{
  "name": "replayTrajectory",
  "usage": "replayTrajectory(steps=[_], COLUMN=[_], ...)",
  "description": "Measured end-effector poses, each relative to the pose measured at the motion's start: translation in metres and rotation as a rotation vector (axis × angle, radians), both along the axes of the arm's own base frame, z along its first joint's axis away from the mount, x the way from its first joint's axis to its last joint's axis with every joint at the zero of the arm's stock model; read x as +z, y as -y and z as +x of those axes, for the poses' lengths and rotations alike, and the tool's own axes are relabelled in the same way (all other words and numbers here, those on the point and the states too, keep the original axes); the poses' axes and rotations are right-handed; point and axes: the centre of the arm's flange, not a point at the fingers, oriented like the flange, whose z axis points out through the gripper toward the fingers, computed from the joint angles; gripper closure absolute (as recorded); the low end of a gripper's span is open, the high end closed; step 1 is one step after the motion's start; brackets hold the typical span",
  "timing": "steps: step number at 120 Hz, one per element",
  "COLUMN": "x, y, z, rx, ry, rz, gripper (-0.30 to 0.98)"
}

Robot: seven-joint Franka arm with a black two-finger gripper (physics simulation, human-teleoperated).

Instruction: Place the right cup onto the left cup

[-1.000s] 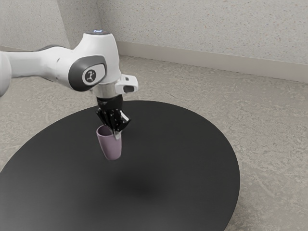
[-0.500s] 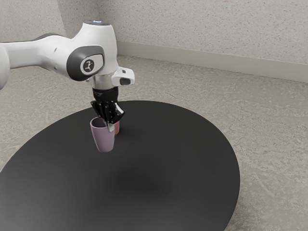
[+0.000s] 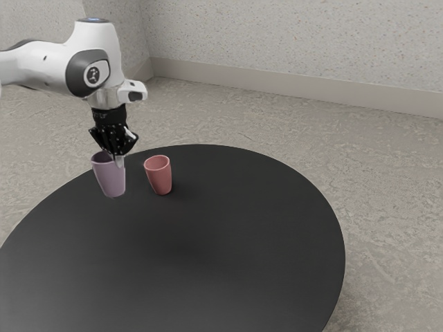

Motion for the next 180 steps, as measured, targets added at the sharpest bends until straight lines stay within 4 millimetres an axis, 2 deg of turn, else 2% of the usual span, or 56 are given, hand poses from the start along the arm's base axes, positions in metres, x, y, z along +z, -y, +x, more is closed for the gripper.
replayTrajectory(steps=[6, 11, 27, 48, 79, 121, 167, 180], x=[0.001, 0.002, 0.0, -0.005, -0.019, -0.009, -0.006, -0.006], y=[-0.028, -0.035, -0.023, -0.024, -0.028, -0.025, -0.006, -0.006], z=[0.003, 0.008, 0.024, 0.035, 0.071, 0.108, 0.13, 0.135], rx=[0.043, 0.049, 0.015, 0.001, -0.021, -0.075, -0.152, -0.166], ry=[0.0, -0.002, -0.017, -0.034, -0.046, -0.015, 0.008, 0.014], rz=[0.004, 0.007, 0.012, 0.016, 0.027, 0.034, 0.019, 0.021], gripper=[0.79, 0.79, 0.79, 0.79, 0.79, 0.79, 0.79, 0.79])
